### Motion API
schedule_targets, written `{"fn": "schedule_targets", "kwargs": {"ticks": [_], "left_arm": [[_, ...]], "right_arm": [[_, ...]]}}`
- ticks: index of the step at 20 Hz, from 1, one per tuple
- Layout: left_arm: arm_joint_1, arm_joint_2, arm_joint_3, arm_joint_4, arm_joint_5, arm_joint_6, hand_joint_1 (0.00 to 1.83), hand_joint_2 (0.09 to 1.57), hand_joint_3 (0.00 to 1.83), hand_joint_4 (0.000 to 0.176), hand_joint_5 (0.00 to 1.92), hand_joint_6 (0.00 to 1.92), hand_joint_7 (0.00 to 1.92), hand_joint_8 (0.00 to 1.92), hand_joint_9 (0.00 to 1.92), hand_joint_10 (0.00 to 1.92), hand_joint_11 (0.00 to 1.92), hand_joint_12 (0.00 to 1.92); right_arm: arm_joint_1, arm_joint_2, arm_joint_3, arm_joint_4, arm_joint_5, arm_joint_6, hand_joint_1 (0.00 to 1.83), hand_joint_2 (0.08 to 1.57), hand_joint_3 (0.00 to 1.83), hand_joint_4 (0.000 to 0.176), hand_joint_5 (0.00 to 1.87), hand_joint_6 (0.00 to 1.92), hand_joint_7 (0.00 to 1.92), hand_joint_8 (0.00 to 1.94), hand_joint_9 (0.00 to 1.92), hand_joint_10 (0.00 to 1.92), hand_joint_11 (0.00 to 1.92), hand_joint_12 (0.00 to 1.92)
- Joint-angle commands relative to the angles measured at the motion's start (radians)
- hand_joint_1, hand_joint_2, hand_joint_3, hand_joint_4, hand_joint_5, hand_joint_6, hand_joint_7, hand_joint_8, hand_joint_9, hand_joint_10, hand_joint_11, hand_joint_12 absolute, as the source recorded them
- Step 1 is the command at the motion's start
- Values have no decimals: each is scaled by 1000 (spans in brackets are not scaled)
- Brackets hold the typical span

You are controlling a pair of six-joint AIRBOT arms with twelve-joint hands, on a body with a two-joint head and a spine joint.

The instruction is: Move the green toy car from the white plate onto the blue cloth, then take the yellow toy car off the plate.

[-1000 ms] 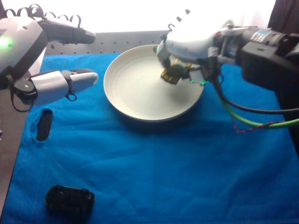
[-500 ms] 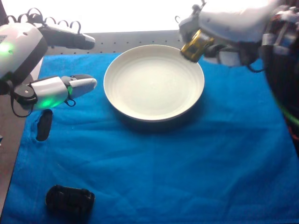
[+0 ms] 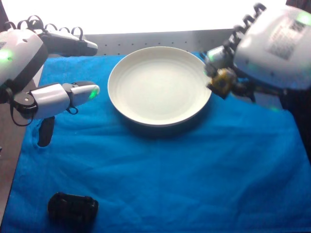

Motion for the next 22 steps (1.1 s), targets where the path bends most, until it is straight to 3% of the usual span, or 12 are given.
{"fn": "schedule_targets", "kwargs": {"ticks": [1, 3, 5, 7, 8, 11, 12, 13, 15, 19, 21, 22], "left_arm": [[-3, 7, -1, 26, -130, -6, 755, 1067, 0, 62, 803, 2, 820, 6, 587, 570, 210, 1462], [2, 8, -3, 22, -133, -6, 758, 1064, 0, 66, 798, 1, 800, 1, 601, 420, 169, 1410], [2, 8, -4, 20, -133, -6, 747, 1068, 0, 55, 801, 0, 797, 0, 623, 347, 175, 1362], [2, 6, -4, 19, -133, -6, 746, 1064, 0, 64, 810, 3, 812, 7, 635, 340, 175, 1368], [2, 5, -4, 19, -133, -6, 717, 1059, 0, 83, 809, 2, 818, 7, 626, 354, 144, 1432], [4, 6, -5, 16, -134, -7, 707, 1065, 0, 88, 813, 0, 826, 5, 556, 536, 123, 1506], [5, 6, -6, 16, -134, -7, 700, 1067, 0, 86, 817, 1, 840, 10, 577, 558, 172, 1481], [5, 5, -6, 16, -134, -8, 708, 1067, 0, 77, 822, 3, 847, 12, 586, 568, 188, 1480], [5, 5, -6, 16, -134, -9, 716, 1073, 0, 82, 823, 2, 838, 6, 574, 532, 163, 1439], [7, 5, -6, 16, -139, -13, 788, 1085, 0, 51, 850, 9, 868, 14, 625, 506, 200, 1444], [12, 5, -6, 14, -146, -19, 779, 1096, 4, 62, 864, 12, 886, 19, 647, 519, 222, 1462], [18, 5, -6, 11, -152, -24, 787, 1106, 6, 47, 876, 15, 908, 27, 673, 537, 263, 1483]], "right_arm": [[-6, 2, -15, -14, 124, -5, 1306, 1019, 0, 0, 1148, 599, 1303, 641, 1338, 871, 1181, 1354], [-56, 18, -48, -28, 124, -5, 1278, 1098, 5, 0, 1091, 560, 1002, 1260, 1127, 1371, 1065, 1704], [-106, 21, -67, -30, 122, 16, 1293, 1069, 0, 0, 1217, 325, 1049, 1195, 1245, 1284, 1182, 1611], [-160, 20, -62, -34, 120, 88, 1285, 1087, 2, 0, 1122, 493, 1027, 1207, 1107, 1251, 1012, 1611], [-184, 19, -60, -34, 118, 102, 1283, 1090, 0, 0, 1127, 488, 1011, 1238, 1097, 1283, 1002, 1612], [-205, 1, -64, -44, 72, 109, 1199, 1062, 5, 0, 1082, 799, 1023, 842, 939, 1115, 784, 1483], [-208, 1, -69, -48, 64, 110, 1034, 1012, 0, 0, 772, 514, 786, 557, 718, 890, 542, 1435], [-211, 1, -73, -49, 63, 111, 924, 981, 0, 0, 672, 316, 684, 318, 627, 672, 437, 1351], [-212, 1, -74, -49, 63, 112, 721, 947, 0, 0, 567, 65, 600, 121, 518, 616, 330, 1406], [-212, 2, -73, -48, 64, 113, 443, 1000, 4, 0, 494, 5, 612, 84, 382, 788, 146, 1564], [-212, 12, -74, -40, 79, 114, 328, 1154, 14, 0, 667, 77, 766, 262, 505, 993, 327, 1623], [-212, 18, -74, -29, 95, 114, 410, 1254, 17, 0, 820, 188, 806, 502, 594, 1039, 386, 1655]]}}
